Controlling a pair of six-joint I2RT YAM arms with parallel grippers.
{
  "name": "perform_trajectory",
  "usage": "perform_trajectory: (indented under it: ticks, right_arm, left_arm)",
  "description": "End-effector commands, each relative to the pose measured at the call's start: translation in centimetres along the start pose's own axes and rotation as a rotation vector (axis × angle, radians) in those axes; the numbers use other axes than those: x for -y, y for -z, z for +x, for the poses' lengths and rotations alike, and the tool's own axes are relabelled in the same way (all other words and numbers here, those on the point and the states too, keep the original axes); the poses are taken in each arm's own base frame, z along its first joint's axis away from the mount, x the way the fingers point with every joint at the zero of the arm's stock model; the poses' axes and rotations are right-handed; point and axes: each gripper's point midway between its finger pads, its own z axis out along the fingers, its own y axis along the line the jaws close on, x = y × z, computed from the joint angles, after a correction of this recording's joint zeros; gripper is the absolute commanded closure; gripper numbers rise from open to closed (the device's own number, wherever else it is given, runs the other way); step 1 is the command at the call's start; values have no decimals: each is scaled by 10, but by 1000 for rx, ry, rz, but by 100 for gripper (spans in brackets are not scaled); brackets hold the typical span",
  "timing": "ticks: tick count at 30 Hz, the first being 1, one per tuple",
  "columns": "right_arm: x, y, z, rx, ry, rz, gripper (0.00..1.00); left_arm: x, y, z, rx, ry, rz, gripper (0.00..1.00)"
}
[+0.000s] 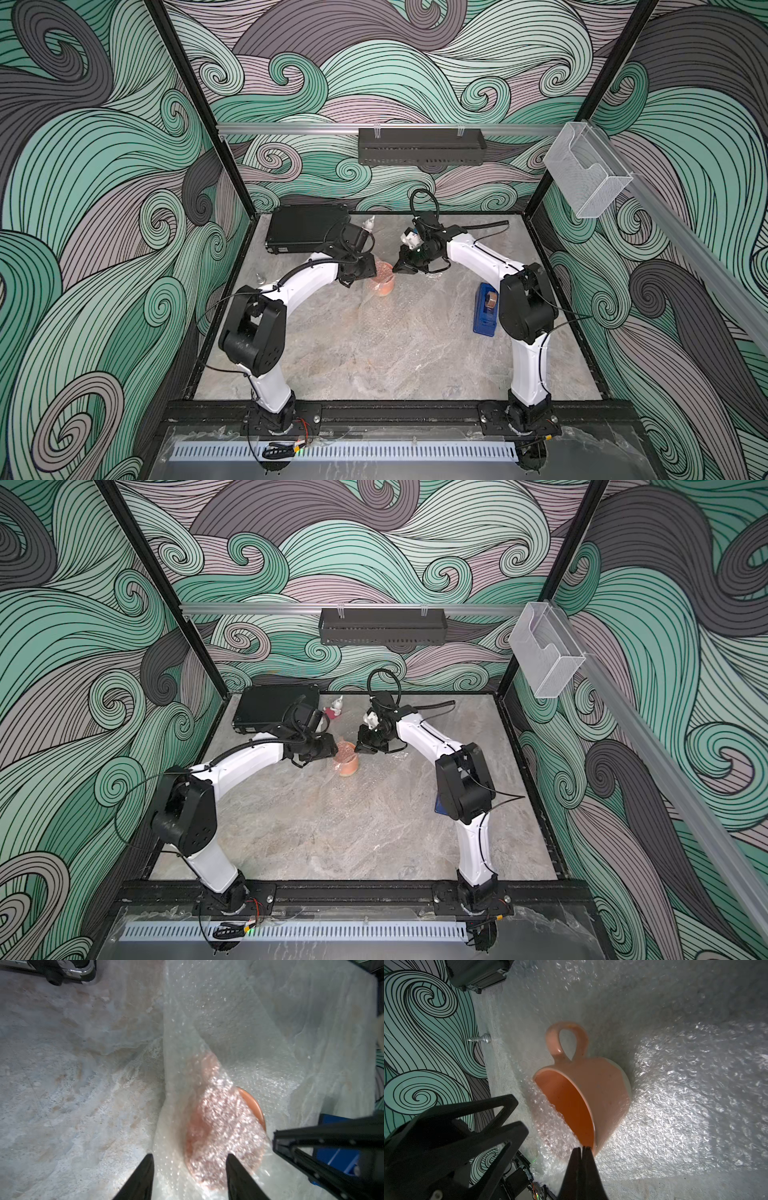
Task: Wrap mugs in bubble wrap
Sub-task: Wrap the mug in bubble wrap.
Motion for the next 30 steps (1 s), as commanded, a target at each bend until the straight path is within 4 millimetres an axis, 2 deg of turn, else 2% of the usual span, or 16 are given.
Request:
perform_trajectory:
  ticks: [1,8,14,19,21,26,30]
  right_arm:
    - [-5,10,6,6,29,7,100]
    - [-5,13,6,12,34,11,100]
    - [-10,25,8,38,56,27,82]
    - [-11,45,17,102,92,57,71]
    - [-12,49,26,127,121,47,65]
    - [-11,45,67,153,284,23,53]
    - [-21,33,101,162,503,-6,51]
  left_arm:
    - [-12,-4,1,-38,-16,-61,45]
    - [-19,-27,11,-89,-20,-85,45]
    - [-21,-39,20,-123,-18,-81,45]
    - [-22,-41,23,-128,-22,-78,46]
    - [-22,-42,24,-135,-25,-77,46]
    - [-22,-44,26,-142,-29,-71,46]
    - [-21,-45,26,-148,-30,-60,46]
